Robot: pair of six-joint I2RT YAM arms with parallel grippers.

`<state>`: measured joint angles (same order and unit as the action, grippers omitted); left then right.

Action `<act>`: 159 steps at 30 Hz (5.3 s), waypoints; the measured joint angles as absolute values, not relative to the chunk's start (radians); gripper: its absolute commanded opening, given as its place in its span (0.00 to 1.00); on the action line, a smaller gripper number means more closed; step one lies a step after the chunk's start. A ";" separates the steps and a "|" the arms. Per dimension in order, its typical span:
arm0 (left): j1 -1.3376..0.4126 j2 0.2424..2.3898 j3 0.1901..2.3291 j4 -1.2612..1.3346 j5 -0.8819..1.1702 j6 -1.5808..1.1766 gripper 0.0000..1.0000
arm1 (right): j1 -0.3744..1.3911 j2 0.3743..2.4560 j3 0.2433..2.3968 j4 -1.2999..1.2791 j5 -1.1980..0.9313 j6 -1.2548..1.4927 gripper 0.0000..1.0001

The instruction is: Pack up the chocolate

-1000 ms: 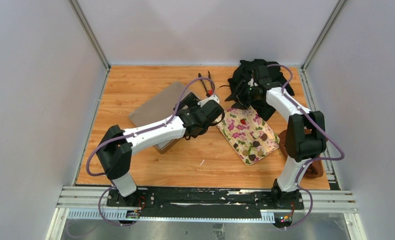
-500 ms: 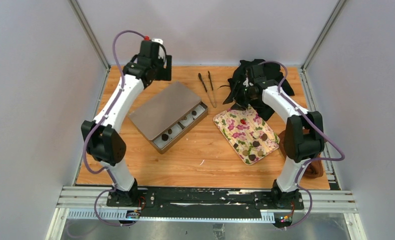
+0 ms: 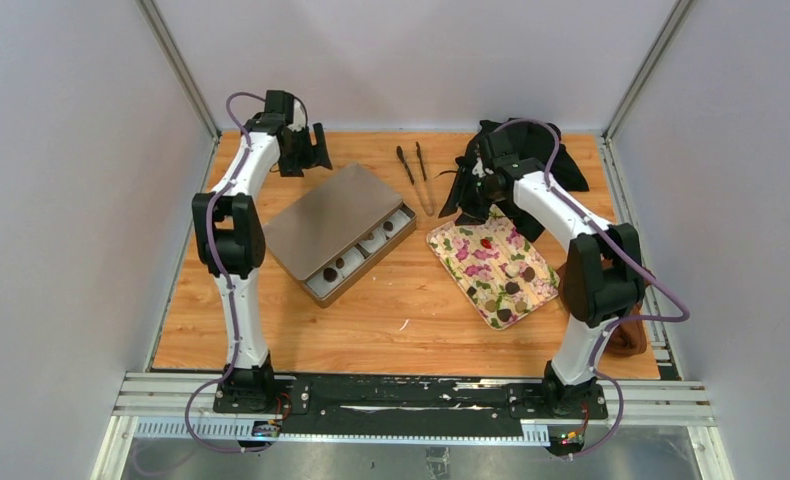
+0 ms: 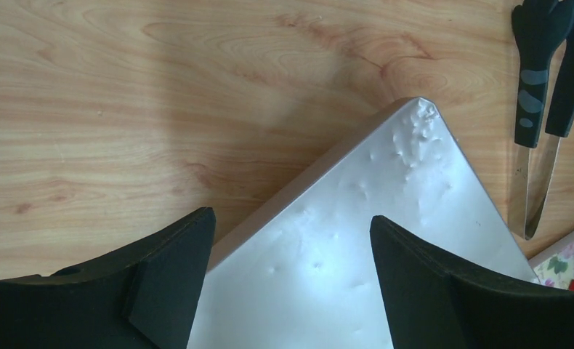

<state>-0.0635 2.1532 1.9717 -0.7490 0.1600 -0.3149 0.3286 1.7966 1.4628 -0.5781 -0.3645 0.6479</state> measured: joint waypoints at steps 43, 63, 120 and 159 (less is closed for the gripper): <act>-0.061 1.915 1.732 -0.682 0.385 -0.341 0.81 | 0.460 1.816 1.605 -0.667 -0.240 0.567 0.43; -0.061 1.724 1.301 -0.568 0.322 -0.378 0.75 | 0.571 2.141 2.006 -0.809 -0.040 0.492 0.00; 0.130 1.397 1.277 -0.714 0.223 -0.398 0.73 | 1.091 2.111 2.006 -0.663 -0.029 0.339 0.00; 0.141 1.240 1.113 -0.766 0.250 -0.420 0.73 | 1.148 2.167 1.948 -0.633 -0.029 0.469 0.00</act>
